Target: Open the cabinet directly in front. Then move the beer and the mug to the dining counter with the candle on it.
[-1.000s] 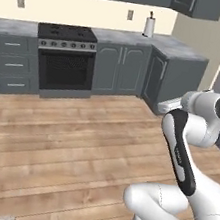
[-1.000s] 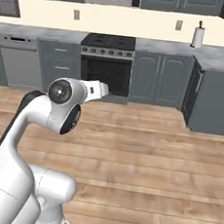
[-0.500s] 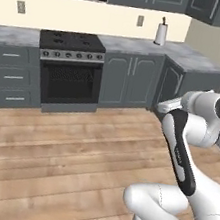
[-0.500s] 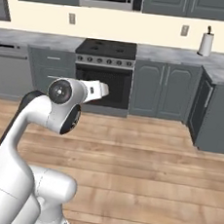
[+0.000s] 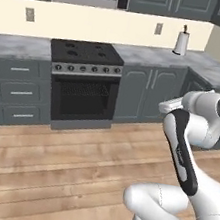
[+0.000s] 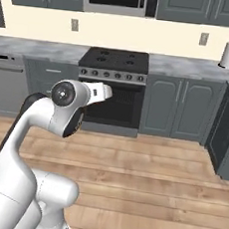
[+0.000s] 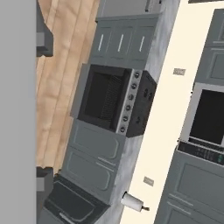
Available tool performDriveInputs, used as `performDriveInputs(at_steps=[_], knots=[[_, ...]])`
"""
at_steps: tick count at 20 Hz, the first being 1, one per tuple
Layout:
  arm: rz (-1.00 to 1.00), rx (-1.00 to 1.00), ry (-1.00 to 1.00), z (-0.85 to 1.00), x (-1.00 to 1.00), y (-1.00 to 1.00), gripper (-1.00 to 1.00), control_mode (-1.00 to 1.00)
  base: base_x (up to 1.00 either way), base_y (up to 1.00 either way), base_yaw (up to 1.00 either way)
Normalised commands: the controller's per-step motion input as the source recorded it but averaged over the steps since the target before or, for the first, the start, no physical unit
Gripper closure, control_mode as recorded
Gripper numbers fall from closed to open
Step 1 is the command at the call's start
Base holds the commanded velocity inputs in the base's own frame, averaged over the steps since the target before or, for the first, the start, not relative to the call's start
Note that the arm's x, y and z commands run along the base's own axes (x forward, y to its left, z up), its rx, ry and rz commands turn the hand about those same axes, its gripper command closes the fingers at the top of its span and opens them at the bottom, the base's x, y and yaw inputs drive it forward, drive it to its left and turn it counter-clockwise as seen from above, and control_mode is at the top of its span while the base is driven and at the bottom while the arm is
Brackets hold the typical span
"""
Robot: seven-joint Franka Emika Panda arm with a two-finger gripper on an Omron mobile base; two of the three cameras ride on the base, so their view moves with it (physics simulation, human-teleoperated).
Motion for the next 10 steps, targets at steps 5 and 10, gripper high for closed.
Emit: performDriveInputs(at_steps=[5,10], knots=[[0.0,0.0,0.0,0.0,0.0,0.0,-1.0,1.0,0.77,1.0,-0.02],[0.0,0.0,0.0,0.0,0.0,0.0,-1.0,1.0,0.05,1.0,-0.08]])
